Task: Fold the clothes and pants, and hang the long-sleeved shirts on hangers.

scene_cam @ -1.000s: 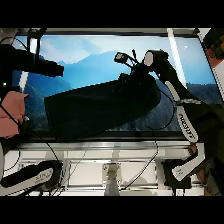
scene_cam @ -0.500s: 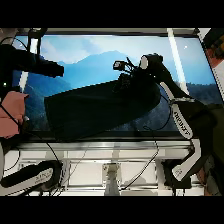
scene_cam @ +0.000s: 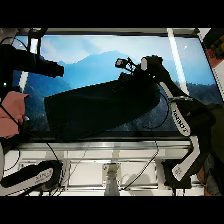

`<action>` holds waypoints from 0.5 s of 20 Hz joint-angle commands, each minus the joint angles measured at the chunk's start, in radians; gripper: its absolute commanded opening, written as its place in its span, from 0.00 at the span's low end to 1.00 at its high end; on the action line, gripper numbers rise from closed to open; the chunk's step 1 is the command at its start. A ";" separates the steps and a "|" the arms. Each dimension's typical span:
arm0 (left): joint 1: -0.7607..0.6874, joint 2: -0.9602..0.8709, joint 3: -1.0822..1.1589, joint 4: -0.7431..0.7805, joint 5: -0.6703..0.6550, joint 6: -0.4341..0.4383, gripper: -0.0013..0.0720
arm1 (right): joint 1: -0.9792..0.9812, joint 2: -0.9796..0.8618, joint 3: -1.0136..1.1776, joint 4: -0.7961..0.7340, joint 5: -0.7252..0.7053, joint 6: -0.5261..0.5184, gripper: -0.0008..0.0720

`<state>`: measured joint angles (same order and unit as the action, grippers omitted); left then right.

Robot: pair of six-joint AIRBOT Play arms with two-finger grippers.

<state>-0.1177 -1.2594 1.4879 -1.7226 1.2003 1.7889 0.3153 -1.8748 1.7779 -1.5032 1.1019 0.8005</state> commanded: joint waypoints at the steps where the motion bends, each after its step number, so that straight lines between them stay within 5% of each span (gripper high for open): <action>1: 0.000 0.000 0.000 0.000 -0.001 0.000 0.03 | -0.057 0.006 0.051 -0.024 0.000 0.491 0.08; 3: 0.001 0.000 0.000 0.000 -0.014 0.000 0.03 | -0.157 0.018 0.089 0.050 0.025 0.690 0.08; 7: 0.005 0.000 -0.001 0.000 -0.034 0.000 0.03 | -0.421 0.052 0.109 0.274 0.052 0.810 0.08; 10: 0.005 -0.002 -0.001 0.000 -0.034 0.000 0.03 | -0.589 0.055 0.108 0.296 0.130 0.893 0.08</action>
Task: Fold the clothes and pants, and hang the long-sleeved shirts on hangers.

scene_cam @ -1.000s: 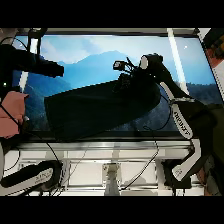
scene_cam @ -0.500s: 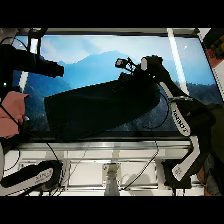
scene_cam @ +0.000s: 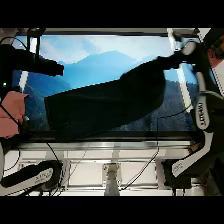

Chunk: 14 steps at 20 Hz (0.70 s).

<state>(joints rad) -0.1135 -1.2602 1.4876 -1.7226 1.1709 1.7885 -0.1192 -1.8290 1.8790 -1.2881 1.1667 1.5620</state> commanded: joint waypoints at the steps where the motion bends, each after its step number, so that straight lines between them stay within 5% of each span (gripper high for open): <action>1: 0.001 -0.002 0.000 0.000 -0.005 0.000 0.03 | -0.196 0.009 0.007 0.079 0.084 0.148 0.08; 4: 0.001 -0.002 -0.001 -0.015 -0.004 -0.001 0.03 | -0.305 0.008 0.007 0.050 0.142 0.272 0.08; 7: 0.001 -0.008 -0.001 -0.014 -0.005 -0.008 0.03 | -0.359 0.004 0.006 -0.024 0.251 0.278 0.08; 11: 0.028 -0.052 -0.002 -0.014 -0.009 -0.127 0.03 | -0.389 0.001 0.006 -0.132 0.340 0.278 0.12; 14: 0.084 -0.086 -0.004 0.039 -0.055 -0.253 0.03 | -0.404 0.001 0.007 -0.153 0.350 0.266 0.74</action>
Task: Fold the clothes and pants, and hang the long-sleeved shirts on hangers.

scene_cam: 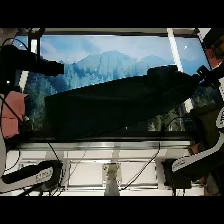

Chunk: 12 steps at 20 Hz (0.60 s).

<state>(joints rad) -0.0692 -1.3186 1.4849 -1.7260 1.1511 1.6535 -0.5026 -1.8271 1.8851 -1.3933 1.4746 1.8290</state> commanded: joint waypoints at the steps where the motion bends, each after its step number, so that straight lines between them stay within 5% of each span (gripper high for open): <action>1: 0.075 -0.031 -0.006 0.045 -0.061 -0.158 0.03 | -0.023 -0.001 0.002 -0.053 0.040 -0.023 0.74; 4: 0.214 -0.040 -0.024 -0.069 -0.063 -0.161 0.02 | -0.027 0.000 0.002 -0.047 0.036 -0.098 0.69; 8: 0.423 -0.093 -0.043 -0.376 0.145 0.025 0.03 | -0.030 0.000 0.029 0.185 0.005 -0.127 0.69; 12: 0.477 -0.150 -0.043 -0.270 0.308 0.083 0.05 | -0.030 0.006 0.209 0.278 -0.024 -0.147 0.69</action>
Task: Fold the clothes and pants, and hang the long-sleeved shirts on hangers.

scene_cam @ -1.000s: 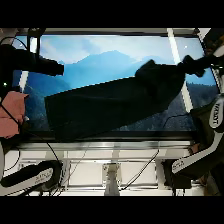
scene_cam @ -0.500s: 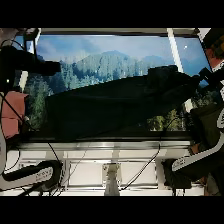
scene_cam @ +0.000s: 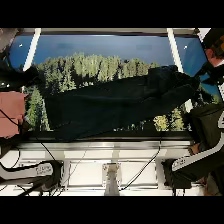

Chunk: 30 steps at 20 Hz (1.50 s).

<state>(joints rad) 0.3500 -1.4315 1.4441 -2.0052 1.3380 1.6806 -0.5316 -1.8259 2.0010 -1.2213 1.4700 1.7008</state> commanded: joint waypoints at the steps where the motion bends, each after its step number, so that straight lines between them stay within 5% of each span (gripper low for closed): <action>1: 0.057 -0.053 -0.002 0.051 0.116 0.056 0.13 | -0.001 0.019 0.097 0.165 -0.029 -0.019 0.69; 2: 0.057 -0.072 -0.002 0.072 0.117 0.057 0.39 | 0.000 0.029 0.093 0.237 -0.026 -0.021 0.69; 3: 0.058 -0.093 -0.002 0.073 0.113 0.058 0.53 | 0.000 0.034 0.085 0.308 -0.015 -0.024 0.69; 8: 0.098 -0.208 -0.002 0.076 0.109 0.116 0.53 | 0.005 0.035 0.037 0.499 0.068 -0.071 0.70; 23: 0.106 -0.378 -0.002 -0.016 0.049 0.101 0.57 | 0.101 0.036 0.037 0.542 0.082 -0.099 0.69; 25: 0.099 -0.385 -0.002 -0.023 0.048 0.104 0.47 | 0.117 0.036 0.037 0.541 0.080 -0.100 0.69; 29: 0.088 -0.385 -0.002 -0.023 0.045 0.116 0.46 | 0.127 0.036 0.037 0.541 0.078 -0.099 0.69; 30: 0.088 -0.385 -0.002 -0.023 0.045 0.117 0.36 | 0.127 0.036 0.037 0.542 0.076 -0.099 0.69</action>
<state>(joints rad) 0.4423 -1.8130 1.4425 -2.0190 1.3876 1.7920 -0.4126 -1.7905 2.0388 -0.6815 1.5501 1.6012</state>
